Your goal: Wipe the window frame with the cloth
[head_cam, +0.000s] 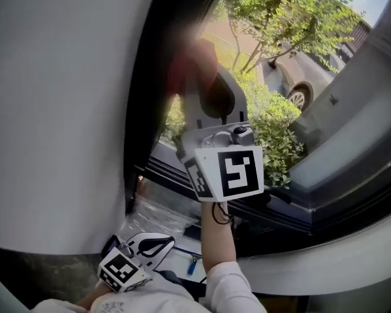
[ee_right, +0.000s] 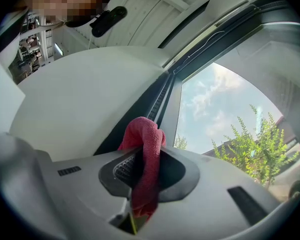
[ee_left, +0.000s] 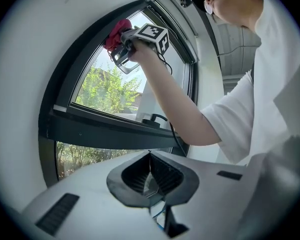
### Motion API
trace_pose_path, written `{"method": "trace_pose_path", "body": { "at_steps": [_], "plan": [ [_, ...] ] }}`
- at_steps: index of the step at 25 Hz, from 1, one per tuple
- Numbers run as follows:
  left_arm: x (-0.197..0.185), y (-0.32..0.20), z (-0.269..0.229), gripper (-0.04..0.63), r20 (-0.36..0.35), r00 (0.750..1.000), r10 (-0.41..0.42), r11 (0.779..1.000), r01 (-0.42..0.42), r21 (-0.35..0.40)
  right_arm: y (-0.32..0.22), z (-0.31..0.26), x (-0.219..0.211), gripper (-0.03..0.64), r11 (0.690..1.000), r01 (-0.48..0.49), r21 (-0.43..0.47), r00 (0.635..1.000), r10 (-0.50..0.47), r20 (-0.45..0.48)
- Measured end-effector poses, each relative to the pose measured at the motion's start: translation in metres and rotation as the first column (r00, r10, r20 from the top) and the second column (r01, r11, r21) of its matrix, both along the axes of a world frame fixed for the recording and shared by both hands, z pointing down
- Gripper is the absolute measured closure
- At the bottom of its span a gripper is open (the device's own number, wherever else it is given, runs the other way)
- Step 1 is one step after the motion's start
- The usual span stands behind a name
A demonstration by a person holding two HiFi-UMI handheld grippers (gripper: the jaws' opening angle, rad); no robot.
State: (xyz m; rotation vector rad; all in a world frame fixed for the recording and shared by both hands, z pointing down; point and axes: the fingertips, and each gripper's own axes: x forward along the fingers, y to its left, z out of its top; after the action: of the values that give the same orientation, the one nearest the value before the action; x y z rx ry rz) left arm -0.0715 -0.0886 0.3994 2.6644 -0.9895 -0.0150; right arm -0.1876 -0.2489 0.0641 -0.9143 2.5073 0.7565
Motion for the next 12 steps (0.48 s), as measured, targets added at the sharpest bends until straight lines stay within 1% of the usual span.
{"method": "trace_pose_path", "body": {
  "at_steps": [3, 7, 12],
  "plan": [
    [0.001, -0.002, -0.003, 0.586, -0.018, 1.000, -0.001, 1.000, 0.001, 0.021, -0.003, 0.001, -0.001, 0.546, 1.000, -0.005, -0.004, 1.000, 0.005, -0.010],
    [-0.009, -0.003, 0.002, 0.586, -0.004, 1.000, -0.020, 1.000, 0.020, 0.023, -0.005, 0.001, 0.000, 0.545, 1.000, 0.001, -0.013, 1.000, 0.000, 0.030],
    [-0.008, -0.008, -0.002, 0.586, 0.000, 0.999, -0.047, 0.998, 0.047, 0.039, -0.007, 0.000, 0.000, 0.545, 1.000, 0.005, -0.016, 0.999, -0.005, 0.037]
  ]
}}
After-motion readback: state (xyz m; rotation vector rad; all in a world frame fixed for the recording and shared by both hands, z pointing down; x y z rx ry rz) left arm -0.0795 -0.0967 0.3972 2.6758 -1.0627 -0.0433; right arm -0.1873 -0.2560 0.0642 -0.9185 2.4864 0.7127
